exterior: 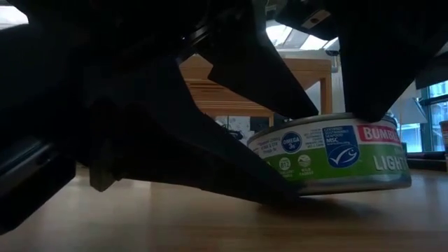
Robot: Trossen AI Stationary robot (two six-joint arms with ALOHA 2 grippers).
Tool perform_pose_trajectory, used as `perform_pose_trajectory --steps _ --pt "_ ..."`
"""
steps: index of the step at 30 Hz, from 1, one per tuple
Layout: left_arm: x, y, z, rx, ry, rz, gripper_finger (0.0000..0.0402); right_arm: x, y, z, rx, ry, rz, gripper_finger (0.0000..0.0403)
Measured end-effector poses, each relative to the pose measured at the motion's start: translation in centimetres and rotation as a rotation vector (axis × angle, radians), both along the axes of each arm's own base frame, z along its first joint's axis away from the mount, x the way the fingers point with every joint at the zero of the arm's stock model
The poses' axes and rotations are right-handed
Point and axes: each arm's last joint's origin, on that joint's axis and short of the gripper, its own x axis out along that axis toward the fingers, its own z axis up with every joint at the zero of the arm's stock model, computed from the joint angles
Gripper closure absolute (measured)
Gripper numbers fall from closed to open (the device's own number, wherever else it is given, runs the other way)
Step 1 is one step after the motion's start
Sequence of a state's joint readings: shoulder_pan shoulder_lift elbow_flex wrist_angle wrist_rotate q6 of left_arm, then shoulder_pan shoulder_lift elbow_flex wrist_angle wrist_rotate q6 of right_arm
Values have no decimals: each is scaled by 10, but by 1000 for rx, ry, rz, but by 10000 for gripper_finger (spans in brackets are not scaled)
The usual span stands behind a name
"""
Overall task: Stack canned seafood by type on shelf
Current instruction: Stack the green tuna can on top of the green tuna can on the shelf
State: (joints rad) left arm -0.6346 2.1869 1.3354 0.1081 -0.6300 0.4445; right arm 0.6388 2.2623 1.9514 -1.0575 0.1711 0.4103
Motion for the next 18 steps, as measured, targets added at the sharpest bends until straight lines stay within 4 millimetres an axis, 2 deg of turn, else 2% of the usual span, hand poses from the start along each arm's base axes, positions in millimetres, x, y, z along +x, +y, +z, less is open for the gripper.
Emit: perform_pose_trajectory --steps 18 --pt "1 2 0 -14 -1 21 116 2 -6 0 -3 17 -12 403"
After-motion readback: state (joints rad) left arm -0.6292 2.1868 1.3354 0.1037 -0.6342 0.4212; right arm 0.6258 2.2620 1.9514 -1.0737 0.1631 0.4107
